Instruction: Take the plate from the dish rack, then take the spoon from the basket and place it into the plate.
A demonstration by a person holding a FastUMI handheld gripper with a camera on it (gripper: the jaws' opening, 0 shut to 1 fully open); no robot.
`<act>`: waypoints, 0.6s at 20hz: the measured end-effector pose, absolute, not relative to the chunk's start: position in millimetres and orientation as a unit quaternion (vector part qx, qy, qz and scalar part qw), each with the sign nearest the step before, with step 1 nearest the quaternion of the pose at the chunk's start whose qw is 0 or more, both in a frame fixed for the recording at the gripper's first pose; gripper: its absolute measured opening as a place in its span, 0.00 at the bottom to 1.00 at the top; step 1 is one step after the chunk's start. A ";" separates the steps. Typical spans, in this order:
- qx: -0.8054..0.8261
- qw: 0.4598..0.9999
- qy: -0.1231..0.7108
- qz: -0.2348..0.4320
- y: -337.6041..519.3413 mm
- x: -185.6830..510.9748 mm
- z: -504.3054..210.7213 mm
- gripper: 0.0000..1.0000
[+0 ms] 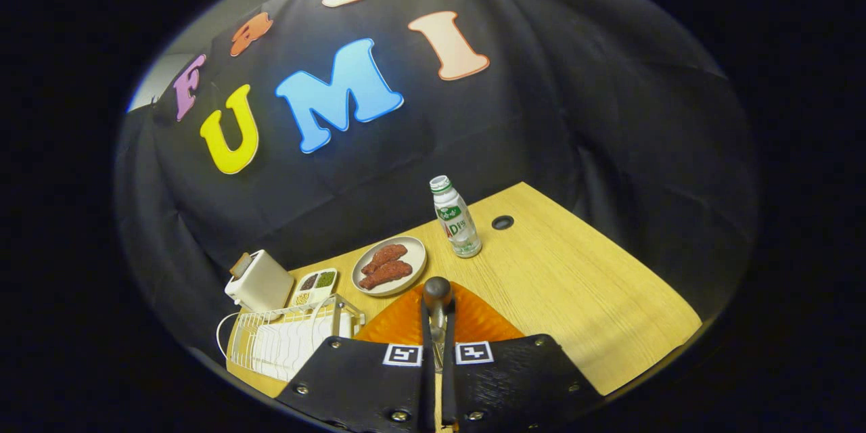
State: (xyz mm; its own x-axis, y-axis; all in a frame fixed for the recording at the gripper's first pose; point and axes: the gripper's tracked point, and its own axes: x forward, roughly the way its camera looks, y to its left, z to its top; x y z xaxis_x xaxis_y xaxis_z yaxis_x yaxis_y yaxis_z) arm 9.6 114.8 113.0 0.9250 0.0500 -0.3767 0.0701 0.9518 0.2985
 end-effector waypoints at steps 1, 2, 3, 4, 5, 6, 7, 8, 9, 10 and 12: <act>0.150 0.971 0.186 0.003 120.8 8.2 122.9 0.04; 0.144 0.973 0.178 0.011 126.2 5.9 134.2 0.04; 0.139 0.975 0.171 0.020 132.9 3.0 143.6 0.04; 0.134 0.976 0.167 0.029 140.2 -2.0 151.5 0.04; 0.132 0.977 0.165 0.041 151.2 -7.5 156.7 0.03; 0.129 0.976 0.165 0.054 162.8 -13.5 160.7 0.03; 0.124 0.976 0.166 0.068 175.6 -20.4 161.1 0.03; 0.115 0.975 0.169 0.082 188.6 -28.8 161.7 0.03; 0.104 0.974 0.174 0.098 203.0 -37.6 159.5 0.03; 0.092 0.973 0.179 0.115 218.1 -47.3 157.7 0.03; 0.066 0.968 0.188 0.152 250.8 -66.7 151.3 0.03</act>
State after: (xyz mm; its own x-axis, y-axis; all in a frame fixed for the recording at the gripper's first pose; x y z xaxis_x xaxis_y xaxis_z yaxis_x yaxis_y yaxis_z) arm -66.7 250.8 151.3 0.8827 0.3197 -0.3446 -0.2698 0.9449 0.1855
